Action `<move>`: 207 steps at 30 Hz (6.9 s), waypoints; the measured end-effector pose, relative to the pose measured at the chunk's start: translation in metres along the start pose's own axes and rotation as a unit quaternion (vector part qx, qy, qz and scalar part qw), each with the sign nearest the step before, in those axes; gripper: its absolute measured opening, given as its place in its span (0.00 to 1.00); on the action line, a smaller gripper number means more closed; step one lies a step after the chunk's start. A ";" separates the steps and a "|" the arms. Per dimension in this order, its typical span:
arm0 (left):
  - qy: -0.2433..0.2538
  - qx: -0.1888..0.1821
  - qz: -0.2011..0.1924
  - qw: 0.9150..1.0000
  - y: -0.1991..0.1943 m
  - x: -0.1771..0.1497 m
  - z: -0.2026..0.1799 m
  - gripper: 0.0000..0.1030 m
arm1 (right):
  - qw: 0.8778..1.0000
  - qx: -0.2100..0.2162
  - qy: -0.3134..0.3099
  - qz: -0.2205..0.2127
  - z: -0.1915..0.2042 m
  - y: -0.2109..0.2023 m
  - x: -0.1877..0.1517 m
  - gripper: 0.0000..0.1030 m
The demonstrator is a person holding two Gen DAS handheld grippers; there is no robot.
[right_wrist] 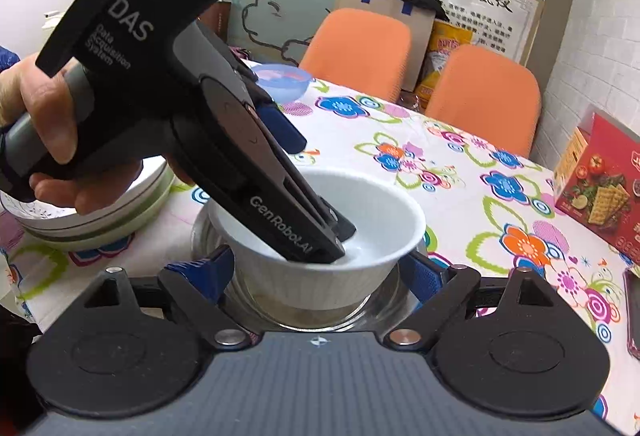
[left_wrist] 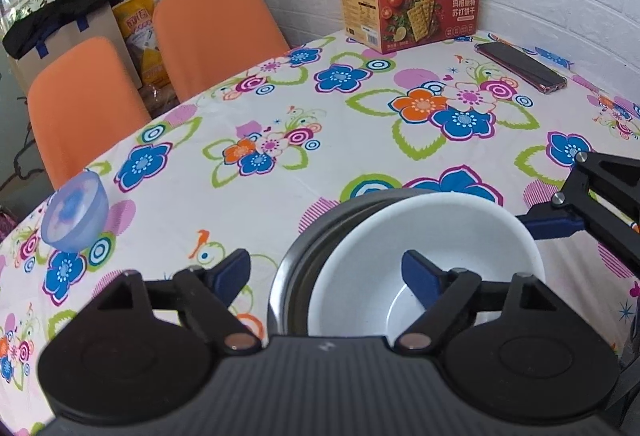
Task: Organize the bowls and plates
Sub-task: 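Carry the white bowl with the left gripper and lower it into the steel bowl, then move the left gripper to the translucent blue bowl rim and close, then carry the blue bowl with the left gripper over the white bowl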
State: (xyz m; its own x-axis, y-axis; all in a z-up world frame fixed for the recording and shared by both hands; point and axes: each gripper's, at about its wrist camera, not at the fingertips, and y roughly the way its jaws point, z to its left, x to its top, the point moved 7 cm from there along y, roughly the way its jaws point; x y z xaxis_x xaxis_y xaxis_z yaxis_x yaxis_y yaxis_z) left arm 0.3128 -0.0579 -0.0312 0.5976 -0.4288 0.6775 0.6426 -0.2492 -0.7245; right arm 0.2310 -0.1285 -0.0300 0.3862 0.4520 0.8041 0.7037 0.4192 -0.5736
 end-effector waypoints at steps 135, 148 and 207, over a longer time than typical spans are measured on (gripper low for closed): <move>-0.138 0.069 -0.099 0.983 -0.078 0.057 0.172 0.36 | 0.992 0.054 -0.089 -0.077 0.047 0.095 0.189 0.71; -0.062 0.000 -0.085 0.994 -0.072 0.033 0.007 0.37 | 0.996 -0.003 -0.056 -0.073 0.016 -0.023 0.119 0.73; -0.121 -0.008 -0.005 0.993 -0.036 -0.032 0.036 0.99 | 0.991 -0.012 0.131 -0.014 -0.023 -0.045 -0.009 0.76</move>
State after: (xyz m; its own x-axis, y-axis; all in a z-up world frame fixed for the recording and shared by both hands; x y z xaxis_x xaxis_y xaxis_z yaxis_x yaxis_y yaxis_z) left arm 0.2877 -0.0044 -0.0222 0.6908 -0.2053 0.6933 0.6420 -0.2668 -0.7188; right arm 0.2094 -0.1700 -0.0079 0.5062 0.2185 0.8343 0.7294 0.4077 -0.5494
